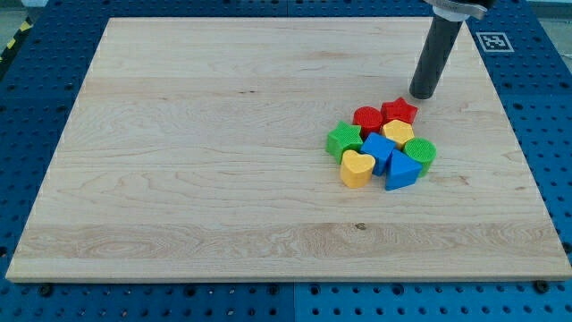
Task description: Slightly move the red star towards the red circle
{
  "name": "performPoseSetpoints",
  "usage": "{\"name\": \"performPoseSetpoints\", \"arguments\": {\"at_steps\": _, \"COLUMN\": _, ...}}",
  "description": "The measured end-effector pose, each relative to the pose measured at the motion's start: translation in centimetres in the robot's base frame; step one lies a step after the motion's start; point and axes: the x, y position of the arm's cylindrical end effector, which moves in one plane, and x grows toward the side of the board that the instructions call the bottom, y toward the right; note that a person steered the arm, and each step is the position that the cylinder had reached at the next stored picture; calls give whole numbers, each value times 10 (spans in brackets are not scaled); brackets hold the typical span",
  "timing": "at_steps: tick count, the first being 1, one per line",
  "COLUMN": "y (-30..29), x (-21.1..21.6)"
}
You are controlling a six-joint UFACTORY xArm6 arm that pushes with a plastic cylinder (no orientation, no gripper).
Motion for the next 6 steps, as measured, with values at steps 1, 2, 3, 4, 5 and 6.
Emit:
{"name": "performPoseSetpoints", "arguments": {"at_steps": 1, "y": -18, "x": 5}}
{"name": "performPoseSetpoints", "arguments": {"at_steps": 2, "y": -16, "x": 5}}
{"name": "performPoseSetpoints", "arguments": {"at_steps": 3, "y": 1, "x": 6}}
{"name": "performPoseSetpoints", "arguments": {"at_steps": 4, "y": -5, "x": 24}}
{"name": "performPoseSetpoints", "arguments": {"at_steps": 5, "y": -33, "x": 31}}
{"name": "performPoseSetpoints", "arguments": {"at_steps": 6, "y": -49, "x": 32}}
